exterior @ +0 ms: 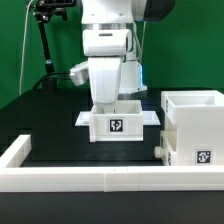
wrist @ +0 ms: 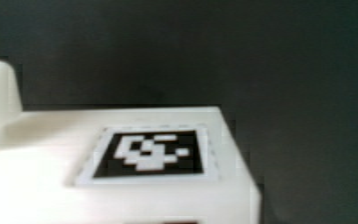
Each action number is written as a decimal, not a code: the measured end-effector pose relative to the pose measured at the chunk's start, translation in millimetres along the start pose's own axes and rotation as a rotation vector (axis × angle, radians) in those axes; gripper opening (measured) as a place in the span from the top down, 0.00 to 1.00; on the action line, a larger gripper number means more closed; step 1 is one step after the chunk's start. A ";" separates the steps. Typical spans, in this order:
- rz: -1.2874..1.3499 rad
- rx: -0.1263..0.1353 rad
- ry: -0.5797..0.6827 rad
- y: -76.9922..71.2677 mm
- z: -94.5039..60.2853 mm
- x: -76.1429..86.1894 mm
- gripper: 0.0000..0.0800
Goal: Assemble drawer
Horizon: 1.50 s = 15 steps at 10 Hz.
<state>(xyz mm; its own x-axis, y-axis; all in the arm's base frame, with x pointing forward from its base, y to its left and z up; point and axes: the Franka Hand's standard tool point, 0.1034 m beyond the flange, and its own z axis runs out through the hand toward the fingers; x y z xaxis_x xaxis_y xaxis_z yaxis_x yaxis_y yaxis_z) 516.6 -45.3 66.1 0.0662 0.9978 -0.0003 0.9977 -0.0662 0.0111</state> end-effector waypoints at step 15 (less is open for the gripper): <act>-0.129 -0.011 -0.025 21.1 10.6 38.0 0.95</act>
Offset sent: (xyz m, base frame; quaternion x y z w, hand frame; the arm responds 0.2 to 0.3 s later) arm 0.0087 0.0042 -0.0065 -0.0156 0.0097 -0.0822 0.9964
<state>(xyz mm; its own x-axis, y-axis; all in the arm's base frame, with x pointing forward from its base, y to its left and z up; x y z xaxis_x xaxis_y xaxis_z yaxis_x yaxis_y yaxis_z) 540.3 -8.8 55.7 -0.0628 0.9977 -0.0271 0.9978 0.0633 0.0208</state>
